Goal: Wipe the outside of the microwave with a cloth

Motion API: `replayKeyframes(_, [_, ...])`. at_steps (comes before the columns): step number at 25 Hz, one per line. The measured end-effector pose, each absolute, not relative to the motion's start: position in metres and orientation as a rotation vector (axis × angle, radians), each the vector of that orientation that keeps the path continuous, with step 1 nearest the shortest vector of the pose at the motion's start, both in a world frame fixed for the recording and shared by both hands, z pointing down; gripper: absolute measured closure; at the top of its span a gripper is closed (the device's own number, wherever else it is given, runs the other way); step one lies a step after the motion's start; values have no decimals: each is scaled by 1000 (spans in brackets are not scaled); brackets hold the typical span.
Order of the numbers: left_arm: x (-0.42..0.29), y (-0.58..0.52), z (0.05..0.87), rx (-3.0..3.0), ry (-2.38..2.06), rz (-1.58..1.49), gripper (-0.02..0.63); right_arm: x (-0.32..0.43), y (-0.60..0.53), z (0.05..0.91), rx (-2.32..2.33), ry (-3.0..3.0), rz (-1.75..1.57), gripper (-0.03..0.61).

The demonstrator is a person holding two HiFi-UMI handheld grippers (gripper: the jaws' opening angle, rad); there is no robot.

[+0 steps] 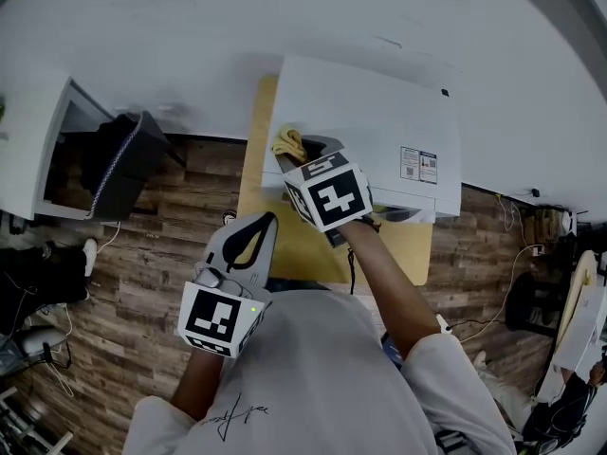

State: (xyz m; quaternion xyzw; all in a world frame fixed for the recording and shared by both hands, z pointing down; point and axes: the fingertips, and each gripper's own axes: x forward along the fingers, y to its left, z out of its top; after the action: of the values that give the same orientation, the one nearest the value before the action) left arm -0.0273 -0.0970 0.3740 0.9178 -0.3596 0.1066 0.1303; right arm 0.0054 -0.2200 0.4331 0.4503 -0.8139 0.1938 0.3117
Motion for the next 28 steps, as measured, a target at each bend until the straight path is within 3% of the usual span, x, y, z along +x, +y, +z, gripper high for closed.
replayKeyframes(12, [-33,-96,366,2664,-1075,287,624,-32,-210,419,1052,-2356,636,448])
replayKeyframes(28, [-11,-86,365,2688,-995,271,624,62,-173,388,1345,-2417,630,448])
